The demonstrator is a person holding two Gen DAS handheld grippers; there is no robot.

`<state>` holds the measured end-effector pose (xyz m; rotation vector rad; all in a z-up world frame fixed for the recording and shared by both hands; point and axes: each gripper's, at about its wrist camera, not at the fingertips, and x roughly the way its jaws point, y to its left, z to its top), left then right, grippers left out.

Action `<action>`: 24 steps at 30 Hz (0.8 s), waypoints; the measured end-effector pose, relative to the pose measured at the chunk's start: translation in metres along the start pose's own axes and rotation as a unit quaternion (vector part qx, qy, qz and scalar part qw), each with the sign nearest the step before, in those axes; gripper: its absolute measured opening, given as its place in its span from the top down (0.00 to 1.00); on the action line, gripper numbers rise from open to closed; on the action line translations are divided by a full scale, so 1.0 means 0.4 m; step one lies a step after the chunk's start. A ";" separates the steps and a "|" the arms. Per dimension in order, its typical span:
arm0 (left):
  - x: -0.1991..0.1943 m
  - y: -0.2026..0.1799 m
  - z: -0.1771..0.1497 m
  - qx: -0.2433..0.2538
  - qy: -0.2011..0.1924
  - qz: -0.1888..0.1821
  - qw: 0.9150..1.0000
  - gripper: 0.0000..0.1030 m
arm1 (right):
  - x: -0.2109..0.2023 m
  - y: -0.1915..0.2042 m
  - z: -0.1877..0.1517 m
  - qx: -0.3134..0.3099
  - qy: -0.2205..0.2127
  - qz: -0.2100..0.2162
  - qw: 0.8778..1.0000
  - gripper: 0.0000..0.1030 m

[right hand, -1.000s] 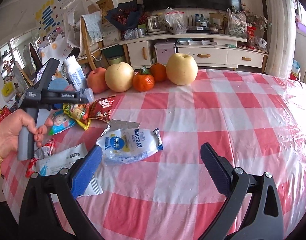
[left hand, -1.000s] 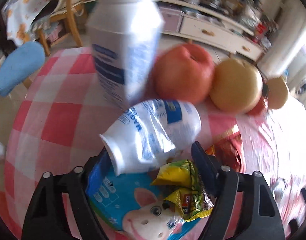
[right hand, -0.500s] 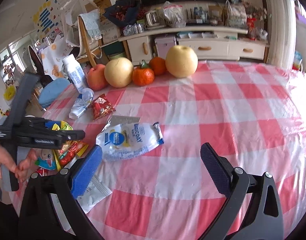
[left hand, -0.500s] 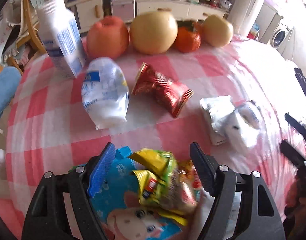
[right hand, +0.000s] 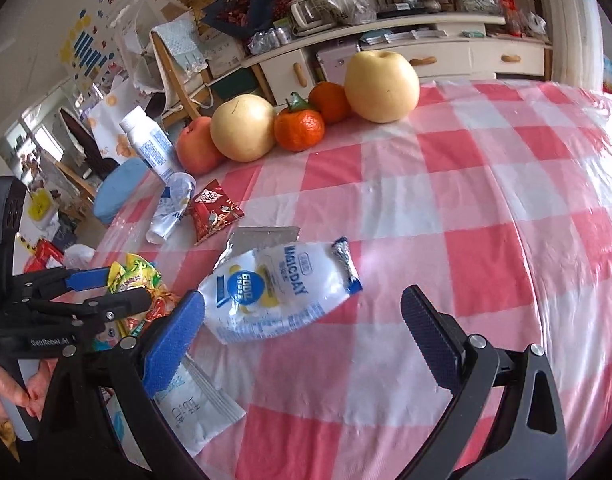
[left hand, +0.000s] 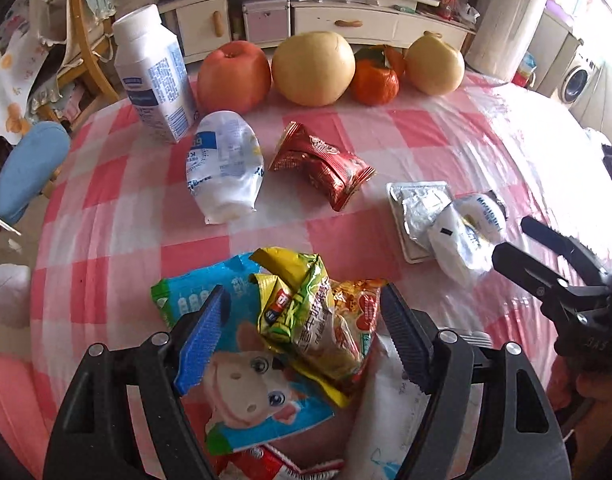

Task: Collect trash
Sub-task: 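Close right tool on the white MAGICDAY bread bag and lift it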

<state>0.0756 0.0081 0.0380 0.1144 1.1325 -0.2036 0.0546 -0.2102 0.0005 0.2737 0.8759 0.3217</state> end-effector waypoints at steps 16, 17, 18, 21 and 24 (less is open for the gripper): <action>0.024 0.009 0.005 -0.017 -0.022 -0.022 0.999 0.68 | 0.084 0.070 0.004 -0.111 0.042 -0.045 0.992 0.04; 0.022 0.009 0.002 -0.017 -0.023 -0.022 0.999 0.69 | 0.086 0.074 0.003 -0.115 0.041 -0.047 0.991 0.04; 0.019 0.009 -0.001 -0.018 -0.023 -0.024 0.999 0.69 | 0.083 0.079 0.002 -0.121 0.038 -0.048 0.991 0.04; 0.005 0.009 -0.008 -0.019 -0.026 -0.030 0.999 0.70 | 0.081 0.087 -0.001 -0.137 0.035 -0.060 0.988 0.04; -0.021 0.014 -0.022 -0.023 -0.034 -0.039 0.998 0.71 | 0.081 0.086 -0.003 -0.140 0.036 -0.066 0.987 0.08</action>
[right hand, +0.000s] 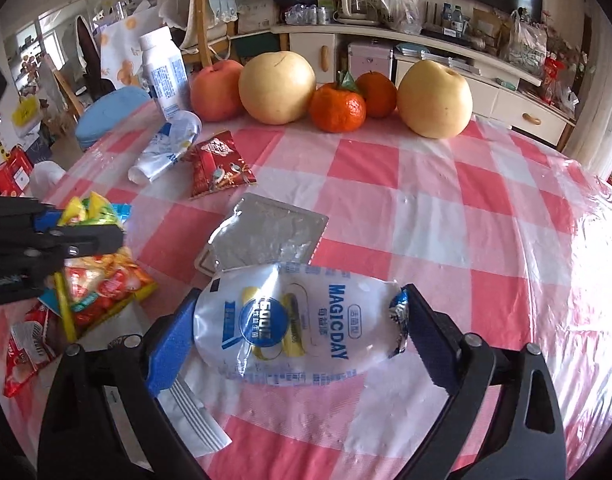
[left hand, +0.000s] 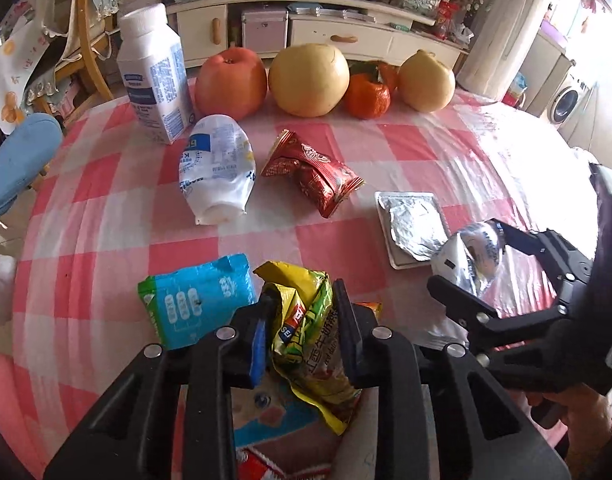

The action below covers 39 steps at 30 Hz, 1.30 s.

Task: Collect trash
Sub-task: 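Close right tool on the white MAGICDAY bread bag and lift it, then carry snack packet and bread bag over the pink bucket and open both tools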

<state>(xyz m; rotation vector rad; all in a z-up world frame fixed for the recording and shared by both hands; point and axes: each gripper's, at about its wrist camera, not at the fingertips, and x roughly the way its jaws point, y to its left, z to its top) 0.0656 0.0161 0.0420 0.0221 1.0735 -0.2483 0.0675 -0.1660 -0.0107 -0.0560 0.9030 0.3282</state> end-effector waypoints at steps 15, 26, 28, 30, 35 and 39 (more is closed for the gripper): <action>-0.194 0.053 -0.068 -0.033 -0.066 -0.051 0.996 0.71 | -0.057 -0.014 -0.024 0.022 -0.023 0.046 0.998 0.09; -0.267 0.132 -0.113 -0.059 -0.092 -0.072 0.991 0.71 | -0.124 0.013 -0.052 0.031 -0.048 0.057 0.997 0.09; -0.281 0.149 -0.117 -0.062 -0.098 -0.072 0.991 0.71 | -0.136 0.020 -0.058 0.037 -0.050 0.059 0.996 0.09; -0.296 0.168 -0.121 -0.065 -0.106 -0.068 0.990 0.71 | -0.153 0.029 -0.064 0.045 -0.055 0.061 0.996 0.09; -0.332 0.227 -0.131 -0.085 -0.122 -0.069 0.987 0.71 | -0.184 0.069 -0.068 0.047 -0.064 0.051 0.996 0.09; -0.376 0.280 -0.141 -0.105 -0.143 -0.081 0.981 0.71 | -0.205 0.126 -0.066 0.038 -0.074 0.053 0.995 0.09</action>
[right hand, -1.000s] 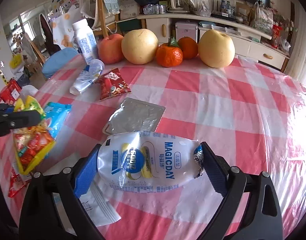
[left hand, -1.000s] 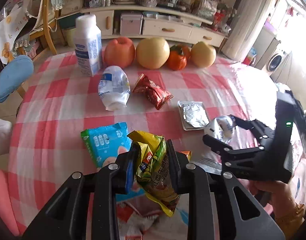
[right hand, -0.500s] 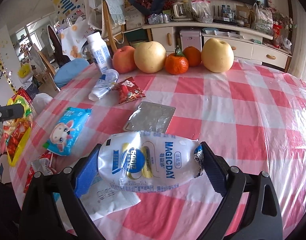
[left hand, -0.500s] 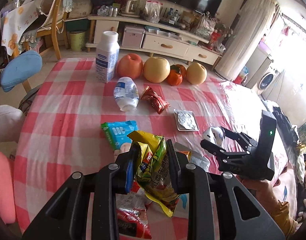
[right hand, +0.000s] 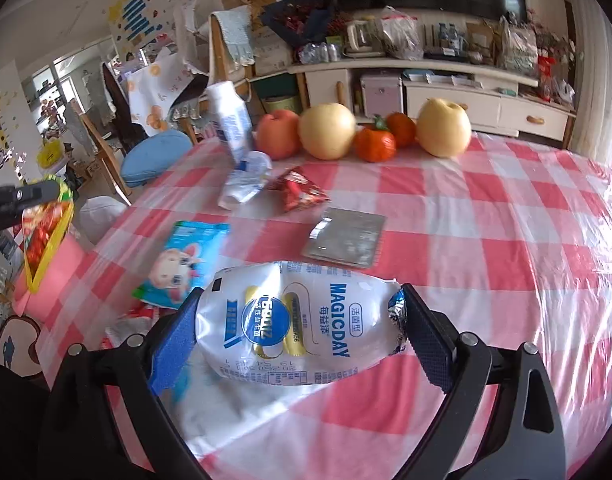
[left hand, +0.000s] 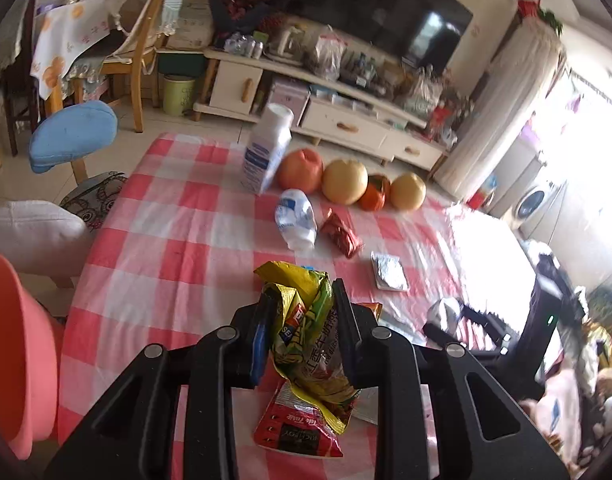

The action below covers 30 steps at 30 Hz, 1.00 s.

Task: Collect trash
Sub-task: 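Carry snack packet and bread bag over the pink bucket and open both tools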

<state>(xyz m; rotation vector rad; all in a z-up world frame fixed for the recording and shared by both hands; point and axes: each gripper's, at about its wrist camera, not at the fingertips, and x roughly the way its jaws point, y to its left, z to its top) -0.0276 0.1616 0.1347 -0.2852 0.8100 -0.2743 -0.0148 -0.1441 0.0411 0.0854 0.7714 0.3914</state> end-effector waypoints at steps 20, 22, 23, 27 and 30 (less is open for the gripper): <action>-0.238 0.340 0.009 -0.111 -0.092 0.022 0.989 0.71 | 0.023 0.490 0.015 -0.098 0.000 0.110 0.989 0.09; -0.268 0.395 0.002 -0.126 -0.103 0.047 0.986 0.71 | 0.035 0.570 0.027 -0.123 0.000 0.128 0.984 0.09; -0.278 0.419 0.000 -0.132 -0.107 0.060 0.984 0.71 | 0.042 0.608 0.032 -0.137 0.000 0.135 0.981 0.09; -0.316 0.537 -0.017 -0.178 -0.118 0.095 0.972 0.71 | 0.069 0.758 0.056 -0.182 0.000 0.166 0.969 0.09; -0.328 0.607 -0.034 -0.203 -0.117 0.127 0.964 0.71 | 0.096 0.868 0.068 -0.215 -0.001 0.188 0.959 0.09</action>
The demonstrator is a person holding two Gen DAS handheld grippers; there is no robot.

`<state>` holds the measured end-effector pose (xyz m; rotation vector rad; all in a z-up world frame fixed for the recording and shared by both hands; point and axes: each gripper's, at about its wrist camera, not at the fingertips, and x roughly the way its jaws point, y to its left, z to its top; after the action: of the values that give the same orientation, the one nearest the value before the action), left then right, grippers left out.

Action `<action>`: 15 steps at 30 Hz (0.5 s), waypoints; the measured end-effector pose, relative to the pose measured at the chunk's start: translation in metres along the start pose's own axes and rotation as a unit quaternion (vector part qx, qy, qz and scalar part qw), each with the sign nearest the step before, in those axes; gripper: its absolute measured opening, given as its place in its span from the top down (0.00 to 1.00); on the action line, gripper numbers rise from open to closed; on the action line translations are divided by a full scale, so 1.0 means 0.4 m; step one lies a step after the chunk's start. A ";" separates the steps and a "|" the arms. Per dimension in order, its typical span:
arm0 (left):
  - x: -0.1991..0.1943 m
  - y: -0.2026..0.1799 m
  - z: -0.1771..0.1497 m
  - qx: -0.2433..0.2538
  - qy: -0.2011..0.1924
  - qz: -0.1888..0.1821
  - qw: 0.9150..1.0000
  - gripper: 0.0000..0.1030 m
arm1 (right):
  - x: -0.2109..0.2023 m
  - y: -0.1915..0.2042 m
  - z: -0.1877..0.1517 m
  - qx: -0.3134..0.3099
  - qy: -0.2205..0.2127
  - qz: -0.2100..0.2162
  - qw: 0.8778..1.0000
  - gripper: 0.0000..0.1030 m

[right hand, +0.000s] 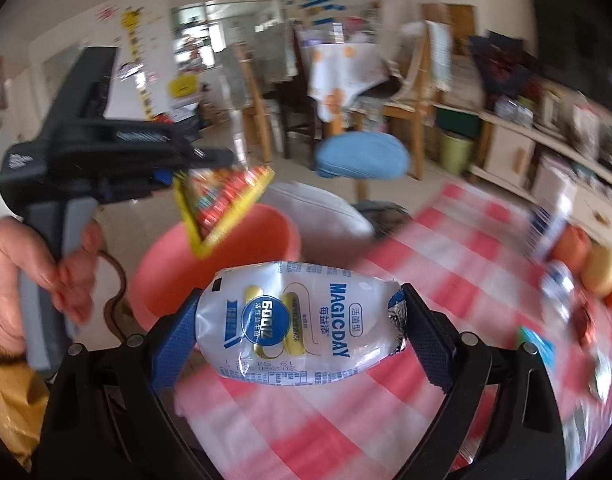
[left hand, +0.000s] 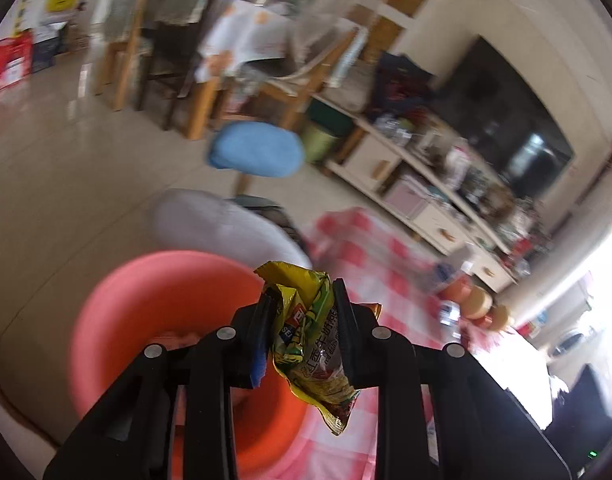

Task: Collect trash
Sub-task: 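Carry snack packet and bread bag over the pink bucket and open both tools, then move both open tools back over the table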

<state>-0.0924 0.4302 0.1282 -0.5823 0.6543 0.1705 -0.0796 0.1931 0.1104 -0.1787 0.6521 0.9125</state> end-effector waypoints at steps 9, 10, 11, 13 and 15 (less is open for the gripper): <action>0.030 0.160 0.017 -0.064 0.011 0.067 0.996 0.65 | 0.225 0.162 0.054 -0.091 0.038 0.013 0.995 0.08; 0.031 0.173 0.017 -0.069 0.012 0.073 0.995 0.55 | 0.244 0.166 0.048 -0.094 0.047 0.008 0.994 0.08; 0.031 0.185 0.018 -0.075 0.011 0.083 0.994 0.43 | 0.261 0.167 0.042 -0.094 0.056 0.006 0.994 0.08; 0.030 0.195 0.016 -0.080 0.008 0.097 0.992 0.32 | 0.276 0.168 0.028 -0.089 0.060 0.004 0.994 0.06; 0.027 0.193 0.015 -0.076 0.005 0.098 0.992 0.32 | 0.274 0.166 0.020 -0.088 0.052 0.000 0.995 0.05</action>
<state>-0.1061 0.4971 0.0901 -0.6654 0.7123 0.4042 -0.0804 0.3111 0.0600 -0.3866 0.6684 0.9654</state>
